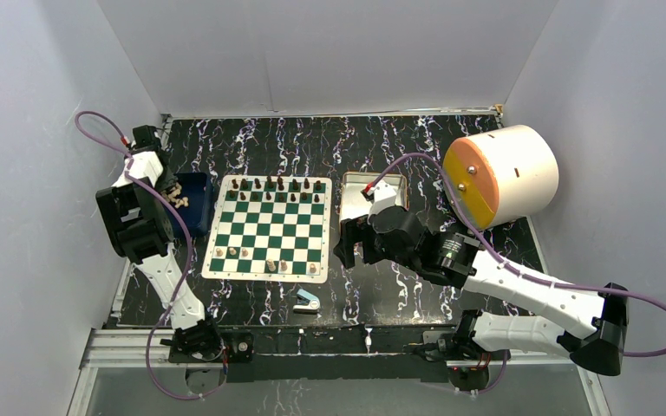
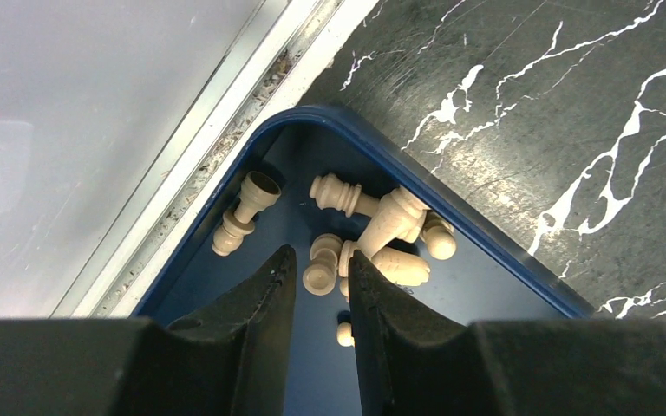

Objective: Set up the chess pieces on the board
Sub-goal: Pick up the chess piece from the storage box, then place the chess piece on the chessboard.

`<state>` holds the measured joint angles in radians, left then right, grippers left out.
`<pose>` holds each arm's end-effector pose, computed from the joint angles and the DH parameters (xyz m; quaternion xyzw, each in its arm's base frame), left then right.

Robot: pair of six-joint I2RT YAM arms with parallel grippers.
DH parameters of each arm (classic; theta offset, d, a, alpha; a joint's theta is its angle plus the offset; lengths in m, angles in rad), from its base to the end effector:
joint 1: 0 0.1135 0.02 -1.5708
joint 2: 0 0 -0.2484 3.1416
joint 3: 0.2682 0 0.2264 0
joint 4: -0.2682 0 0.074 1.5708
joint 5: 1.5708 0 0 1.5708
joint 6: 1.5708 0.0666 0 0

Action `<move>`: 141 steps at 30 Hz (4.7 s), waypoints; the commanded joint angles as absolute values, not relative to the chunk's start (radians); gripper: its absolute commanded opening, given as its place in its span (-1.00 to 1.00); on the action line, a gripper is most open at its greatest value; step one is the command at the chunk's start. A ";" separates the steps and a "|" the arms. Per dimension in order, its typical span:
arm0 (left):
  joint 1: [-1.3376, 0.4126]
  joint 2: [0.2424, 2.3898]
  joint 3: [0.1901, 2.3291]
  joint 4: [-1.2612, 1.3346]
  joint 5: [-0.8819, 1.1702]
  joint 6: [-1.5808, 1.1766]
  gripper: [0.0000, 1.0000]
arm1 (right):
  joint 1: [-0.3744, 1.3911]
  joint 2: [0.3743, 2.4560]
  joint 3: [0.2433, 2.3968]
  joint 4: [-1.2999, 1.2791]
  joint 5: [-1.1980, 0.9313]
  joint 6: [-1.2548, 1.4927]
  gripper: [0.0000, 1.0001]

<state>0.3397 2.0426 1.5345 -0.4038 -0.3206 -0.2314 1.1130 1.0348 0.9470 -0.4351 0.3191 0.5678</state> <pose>0.4049 0.1653 0.1725 -0.3127 0.8817 0.1681 0.3107 0.1225 0.2014 0.2992 -0.1536 0.8447 0.2762 0.4320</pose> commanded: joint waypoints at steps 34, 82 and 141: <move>0.345 2.040 1.545 -0.426 -0.231 -0.285 -0.70 | 1.111 1.019 0.993 -0.373 0.366 0.535 0.97; 0.335 1.687 1.446 -0.593 -0.003 -0.359 -0.84 | 1.109 0.963 0.925 -0.353 0.361 0.570 0.97; -0.149 1.335 1.241 -0.729 0.345 -0.224 -0.91 | 0.743 2.025 1.673 -0.071 -0.652 1.096 0.22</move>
<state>-0.1352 1.3735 1.2499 -0.7345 0.3206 -0.2394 0.7418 2.0106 1.6272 -0.0616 -0.6022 1.0969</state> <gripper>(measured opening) 0.158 0.609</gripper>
